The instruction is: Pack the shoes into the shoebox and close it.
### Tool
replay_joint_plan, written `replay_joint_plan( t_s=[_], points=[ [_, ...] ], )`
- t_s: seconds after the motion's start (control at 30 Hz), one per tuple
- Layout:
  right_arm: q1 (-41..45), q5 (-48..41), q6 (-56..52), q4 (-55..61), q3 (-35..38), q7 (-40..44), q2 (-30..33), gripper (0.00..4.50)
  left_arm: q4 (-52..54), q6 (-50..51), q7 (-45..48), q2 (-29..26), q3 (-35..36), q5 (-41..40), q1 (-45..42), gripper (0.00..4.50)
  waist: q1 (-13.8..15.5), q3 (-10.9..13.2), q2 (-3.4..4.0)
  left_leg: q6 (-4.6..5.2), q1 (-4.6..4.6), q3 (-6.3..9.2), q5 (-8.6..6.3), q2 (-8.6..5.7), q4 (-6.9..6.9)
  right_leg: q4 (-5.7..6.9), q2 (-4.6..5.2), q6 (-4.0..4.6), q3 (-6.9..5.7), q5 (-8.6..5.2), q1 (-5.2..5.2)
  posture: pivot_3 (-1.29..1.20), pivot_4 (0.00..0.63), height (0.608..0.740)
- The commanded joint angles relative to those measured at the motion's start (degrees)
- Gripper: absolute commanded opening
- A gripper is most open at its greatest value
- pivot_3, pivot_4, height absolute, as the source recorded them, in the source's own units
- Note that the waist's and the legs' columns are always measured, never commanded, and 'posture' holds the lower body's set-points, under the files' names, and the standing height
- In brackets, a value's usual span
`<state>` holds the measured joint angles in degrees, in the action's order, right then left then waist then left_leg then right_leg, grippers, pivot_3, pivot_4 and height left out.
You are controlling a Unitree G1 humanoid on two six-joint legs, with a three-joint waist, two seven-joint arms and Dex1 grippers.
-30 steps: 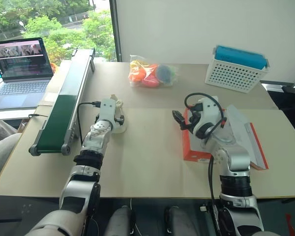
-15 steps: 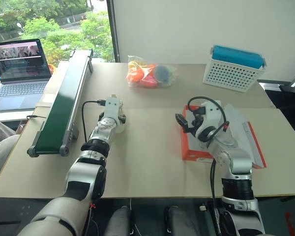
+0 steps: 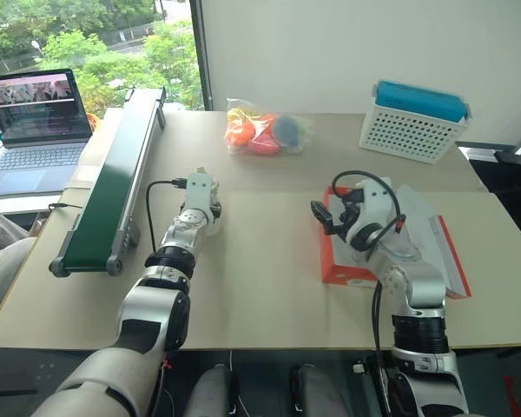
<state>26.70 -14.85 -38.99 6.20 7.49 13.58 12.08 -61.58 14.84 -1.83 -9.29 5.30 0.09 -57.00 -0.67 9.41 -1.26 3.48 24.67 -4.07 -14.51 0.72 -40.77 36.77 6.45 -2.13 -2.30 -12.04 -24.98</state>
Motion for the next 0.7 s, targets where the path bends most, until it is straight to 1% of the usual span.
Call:
replay_joint_plan(
  t_s=[0.03, 0.07, 0.1, 0.13, 0.2, 0.7],
  points=[
    [0.2, -0.7, 1.2, 2.0, 1.1, 0.0, 0.7, 4.50, -1.4, -0.1, -0.8, -0.2, 0.2, 0.2, -0.2, 1.71, 0.0, 0.0, 0.00, 0.00, 0.00, 0.00, 0.00, 0.00, 0.00, 0.00, 0.00, 0.00, 0.00, 0.00, 0.00, 0.00, 0.150, 0.705],
    [0.2, -0.7, 1.2, 2.0, 1.1, 0.0, 0.7, 4.50, -1.4, -0.1, -0.8, -0.2, 0.2, 0.2, -0.2, 1.26, -0.1, 0.0, 0.00, 0.00, 0.00, 0.00, 0.00, 0.00, 0.00, 0.00, 0.00, 0.00, 0.00, 0.00, 0.00, 0.00, 0.150, 0.705],
    [0.2, -0.7, 1.2, 2.0, 1.1, 0.0, 0.7, 4.50, -1.4, -0.1, -0.8, -0.2, 0.2, 0.2, -0.2, 1.00, -0.2, 0.0, 0.00, 0.00, 0.00, -0.01, 0.00, 0.01, 0.00, 0.00, 0.00, 0.00, 0.00, 0.00, 0.00, 0.00, 0.150, 0.705],
    [0.1, -0.7, 1.2, 2.0, 1.1, 0.0, 0.7, 4.50, -1.4, -0.1, -0.7, -0.1, 0.2, 0.2, -0.3, 0.60, -0.3, 0.0, 0.00, 0.00, 0.00, -0.03, 0.00, 0.01, 0.01, 0.00, -0.01, 0.00, 0.00, 0.00, -0.02, 0.00, 0.150, 0.705],
    [-0.1, -0.7, 1.2, 2.1, 1.1, -0.1, 0.8, 4.50, -1.4, -0.1, -0.7, -0.1, 0.3, 0.2, -0.3, 0.03, -0.4, 0.0, -0.01, -0.01, 0.00, -0.04, 0.00, 0.02, 0.03, 0.01, -0.02, 0.00, 0.00, 0.00, -0.04, 0.00, 0.150, 0.705],
    [-0.5, -0.5, 1.1, 2.3, 1.1, -0.6, 0.9, 4.50, -1.7, 0.2, -1.4, 0.2, 0.6, 0.0, -0.3, 0.03, -0.4, 0.0, -0.01, -0.01, -0.01, -0.06, 0.00, 0.03, 0.02, 0.01, -0.01, 0.00, 0.01, 0.00, -0.05, 0.00, 0.150, 0.705]
  ],
)
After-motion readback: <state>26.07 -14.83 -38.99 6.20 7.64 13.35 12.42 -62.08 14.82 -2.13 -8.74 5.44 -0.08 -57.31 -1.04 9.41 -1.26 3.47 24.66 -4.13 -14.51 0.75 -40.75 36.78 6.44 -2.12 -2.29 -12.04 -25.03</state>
